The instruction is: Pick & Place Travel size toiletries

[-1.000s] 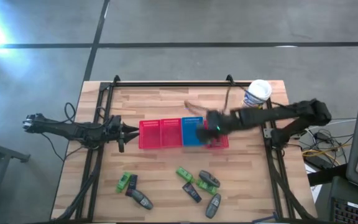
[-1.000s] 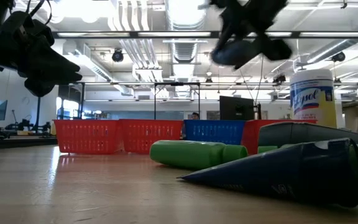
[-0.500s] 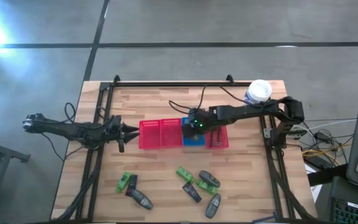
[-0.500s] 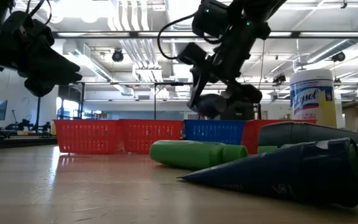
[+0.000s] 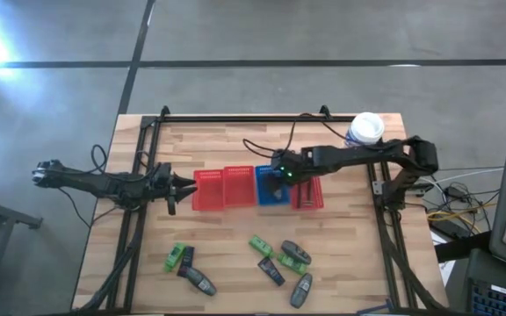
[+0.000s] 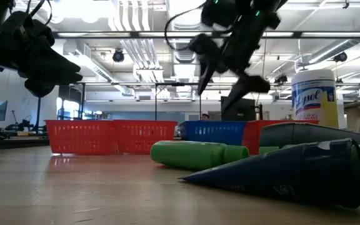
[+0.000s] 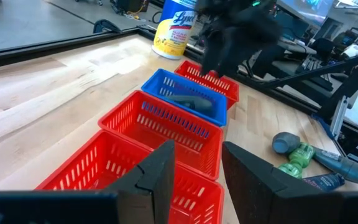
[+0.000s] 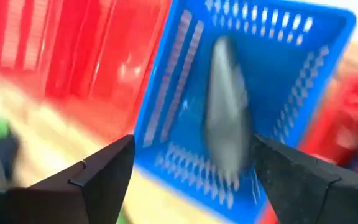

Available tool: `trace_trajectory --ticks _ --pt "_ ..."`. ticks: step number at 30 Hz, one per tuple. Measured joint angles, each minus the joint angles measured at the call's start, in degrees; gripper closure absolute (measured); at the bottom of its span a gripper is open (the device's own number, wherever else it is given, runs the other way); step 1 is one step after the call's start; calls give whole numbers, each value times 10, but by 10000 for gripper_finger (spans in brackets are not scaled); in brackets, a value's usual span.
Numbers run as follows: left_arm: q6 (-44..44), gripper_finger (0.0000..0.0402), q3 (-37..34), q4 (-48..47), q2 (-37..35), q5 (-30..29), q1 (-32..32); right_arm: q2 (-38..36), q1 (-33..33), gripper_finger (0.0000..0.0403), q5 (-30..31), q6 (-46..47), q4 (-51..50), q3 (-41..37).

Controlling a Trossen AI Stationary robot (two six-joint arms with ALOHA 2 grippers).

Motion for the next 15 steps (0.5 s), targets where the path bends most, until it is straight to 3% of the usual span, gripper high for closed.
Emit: trace_trajectory --ticks 8,15 --pt "0 264 0 -2 0 0 0 -83 105 77 -43 -138 -146 -10" --pt "5 264 0 -1 0 0 0 -56 197 90 -70 -188 -148 -26"
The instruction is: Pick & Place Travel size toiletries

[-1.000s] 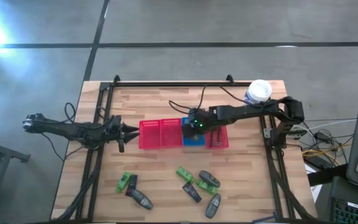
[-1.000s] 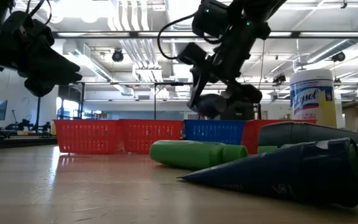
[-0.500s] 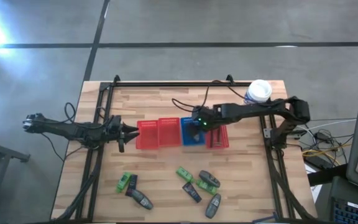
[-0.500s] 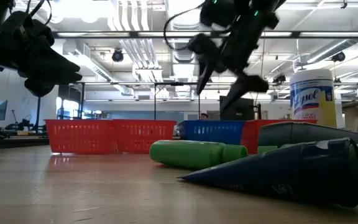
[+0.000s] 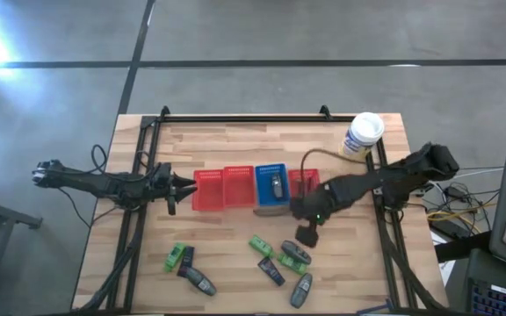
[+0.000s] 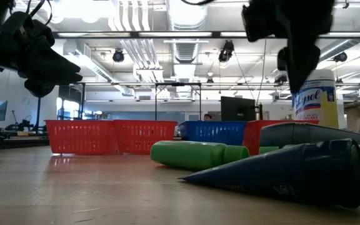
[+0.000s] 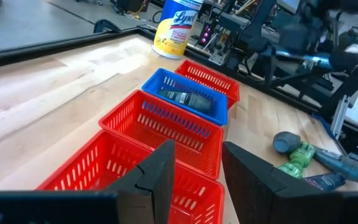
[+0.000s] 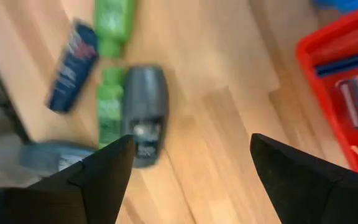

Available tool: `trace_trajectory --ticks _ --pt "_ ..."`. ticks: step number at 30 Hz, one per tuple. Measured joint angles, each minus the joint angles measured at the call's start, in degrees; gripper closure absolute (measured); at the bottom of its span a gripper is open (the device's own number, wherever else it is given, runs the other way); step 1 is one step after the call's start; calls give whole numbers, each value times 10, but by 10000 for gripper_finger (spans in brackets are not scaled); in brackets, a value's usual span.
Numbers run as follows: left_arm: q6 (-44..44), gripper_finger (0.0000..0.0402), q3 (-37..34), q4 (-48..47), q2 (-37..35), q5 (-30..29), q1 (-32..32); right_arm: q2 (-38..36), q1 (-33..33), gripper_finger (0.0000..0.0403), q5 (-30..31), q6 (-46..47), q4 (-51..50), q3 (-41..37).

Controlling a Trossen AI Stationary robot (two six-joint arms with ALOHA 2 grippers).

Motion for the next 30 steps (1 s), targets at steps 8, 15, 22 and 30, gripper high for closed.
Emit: trace_trajectory --ticks 8,15,22,30 --pt "21 264 9 21 -2 -4 1 23 56 111 37 36 12 0" --pt "-242 264 6 90 -2 -38 1 21 71 118 38 42 17 -1" --pt "-359 264 6 112 0 -107 3 21 74 100 38 30 8 -7" --pt "-412 264 13 216 16 -122 3 5 101 87 37 40 -16 -4"
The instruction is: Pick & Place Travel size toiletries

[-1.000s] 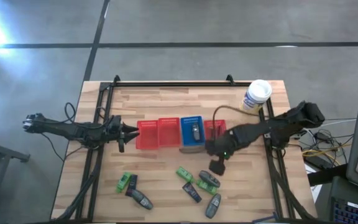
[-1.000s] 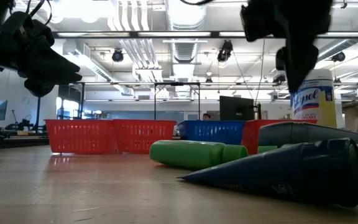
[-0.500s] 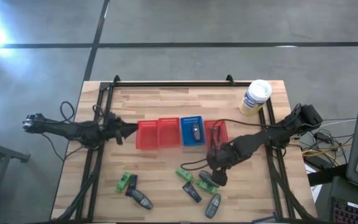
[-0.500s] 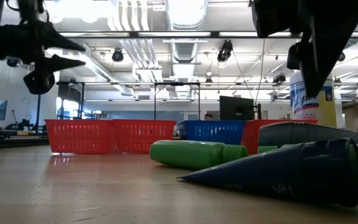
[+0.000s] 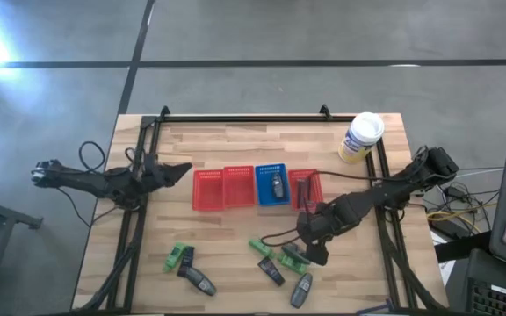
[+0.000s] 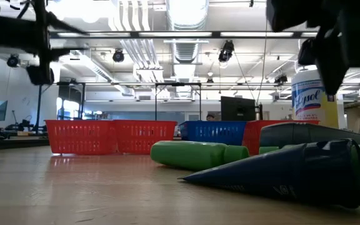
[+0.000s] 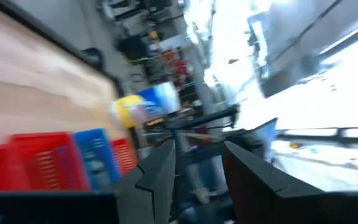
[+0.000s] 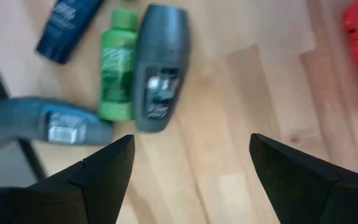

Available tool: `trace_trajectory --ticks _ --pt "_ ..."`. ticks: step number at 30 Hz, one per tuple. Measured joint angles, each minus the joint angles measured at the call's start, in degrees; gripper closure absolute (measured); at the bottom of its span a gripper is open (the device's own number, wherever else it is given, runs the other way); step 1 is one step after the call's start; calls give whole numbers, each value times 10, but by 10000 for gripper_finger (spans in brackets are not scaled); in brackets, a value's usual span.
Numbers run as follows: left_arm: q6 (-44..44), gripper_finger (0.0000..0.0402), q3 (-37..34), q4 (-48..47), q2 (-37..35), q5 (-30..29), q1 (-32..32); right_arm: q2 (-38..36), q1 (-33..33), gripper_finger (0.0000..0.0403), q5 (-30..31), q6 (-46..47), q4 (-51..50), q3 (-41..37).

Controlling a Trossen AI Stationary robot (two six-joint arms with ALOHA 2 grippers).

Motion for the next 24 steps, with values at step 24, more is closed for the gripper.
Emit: trace_trajectory --ticks 24 --pt "-106 225 484 -754 577 360 -111 -50 52 65 31 53 -56 -55"
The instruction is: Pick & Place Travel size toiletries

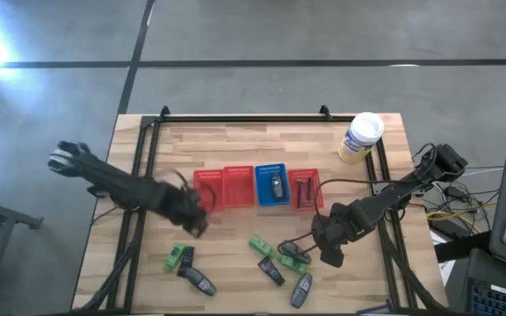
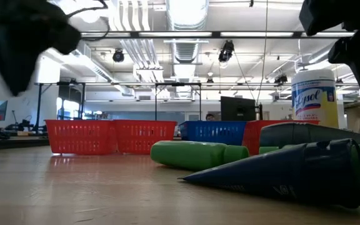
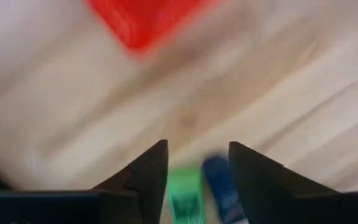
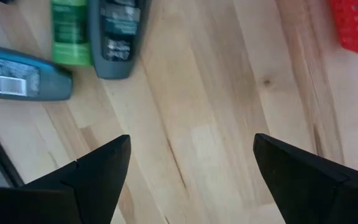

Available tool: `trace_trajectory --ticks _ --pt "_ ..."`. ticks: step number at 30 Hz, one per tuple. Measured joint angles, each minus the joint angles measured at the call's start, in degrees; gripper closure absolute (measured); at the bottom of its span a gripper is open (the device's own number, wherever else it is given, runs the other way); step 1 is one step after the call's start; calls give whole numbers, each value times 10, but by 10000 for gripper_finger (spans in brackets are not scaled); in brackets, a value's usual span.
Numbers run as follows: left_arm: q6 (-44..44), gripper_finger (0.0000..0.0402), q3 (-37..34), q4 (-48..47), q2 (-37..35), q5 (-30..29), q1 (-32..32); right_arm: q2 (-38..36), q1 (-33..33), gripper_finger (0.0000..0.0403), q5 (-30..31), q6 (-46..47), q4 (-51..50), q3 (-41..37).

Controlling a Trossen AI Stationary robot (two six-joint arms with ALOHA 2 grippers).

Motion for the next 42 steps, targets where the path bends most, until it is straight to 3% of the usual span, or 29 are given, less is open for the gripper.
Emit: trace_trajectory --ticks 6,14,23,28,34,42 --pt "-116 181 24 -30 90 29 -115 -4 0 57 0 7 1 -11" --pt "-271 174 17 4 104 17 -216 -4 0 49 1 -10 4 -15" --pt "-277 174 -36 95 110 17 -224 -4 0 66 1 -12 5 -15" --pt "-281 174 -55 100 129 57 -224 -4 0 76 1 3 6 -15" --pt "-256 174 -80 162 144 60 -224 -4 0 83 1 5 6 -15" --pt "-254 193 -97 189 142 62 -224 -4 0 69 1 11 7 -15"
